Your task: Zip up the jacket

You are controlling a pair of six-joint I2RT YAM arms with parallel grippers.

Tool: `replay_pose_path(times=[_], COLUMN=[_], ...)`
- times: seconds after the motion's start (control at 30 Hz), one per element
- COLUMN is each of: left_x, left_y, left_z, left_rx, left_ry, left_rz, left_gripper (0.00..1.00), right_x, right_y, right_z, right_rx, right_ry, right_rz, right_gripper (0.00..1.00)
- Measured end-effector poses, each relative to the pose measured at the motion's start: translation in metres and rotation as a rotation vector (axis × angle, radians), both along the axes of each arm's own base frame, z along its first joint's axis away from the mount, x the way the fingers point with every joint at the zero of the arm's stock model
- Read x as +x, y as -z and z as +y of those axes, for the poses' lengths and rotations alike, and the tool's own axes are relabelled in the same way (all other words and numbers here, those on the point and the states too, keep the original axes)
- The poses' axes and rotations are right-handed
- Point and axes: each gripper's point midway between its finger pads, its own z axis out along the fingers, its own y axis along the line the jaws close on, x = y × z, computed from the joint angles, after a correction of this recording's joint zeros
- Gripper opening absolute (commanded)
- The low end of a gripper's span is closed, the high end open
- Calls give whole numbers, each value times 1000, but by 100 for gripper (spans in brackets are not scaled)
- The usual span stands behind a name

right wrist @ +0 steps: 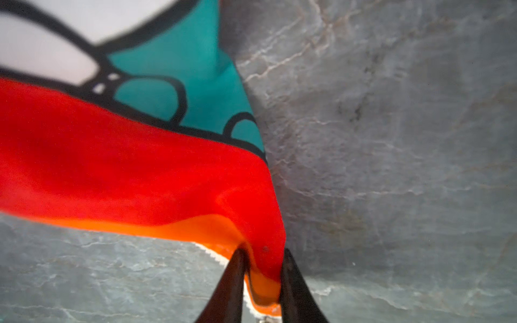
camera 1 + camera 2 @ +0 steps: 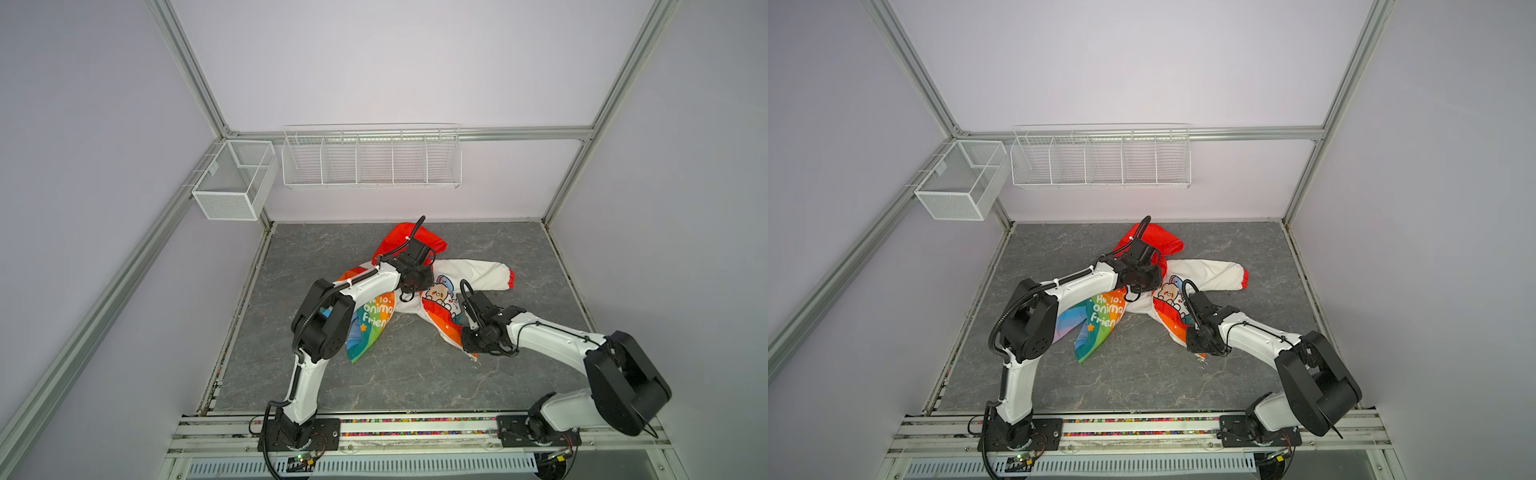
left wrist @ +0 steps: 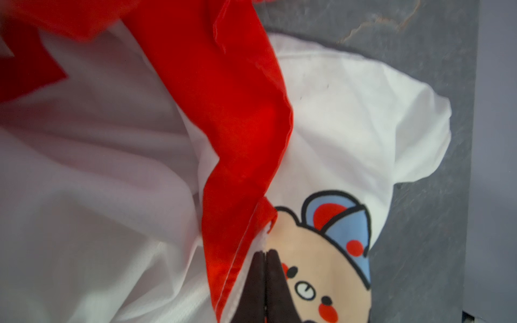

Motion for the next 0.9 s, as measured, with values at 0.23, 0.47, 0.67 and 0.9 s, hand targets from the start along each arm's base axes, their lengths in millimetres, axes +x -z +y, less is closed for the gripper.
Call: replay_pose_path(times=[0.23, 0.47, 0.67, 0.9], left_x=[20, 34, 17, -4], left_y=[-42, -74, -28, -6], left_z=[-10, -7, 16, 22], left_rx=[-78, -100, 25, 117], left_ry=[21, 21, 0, 21], left_rz=[-61, -99, -9, 30], left_gripper=[0, 49, 53, 53], right_x=[3, 1, -7, -15], right_y=[-41, -79, -78, -66], right_z=[9, 13, 10, 8], right_rx=[88, 160, 160, 158], right_ry=[-12, -30, -33, -33], right_rz=[-80, -148, -130, -92], right_gripper=[10, 10, 10, 10])
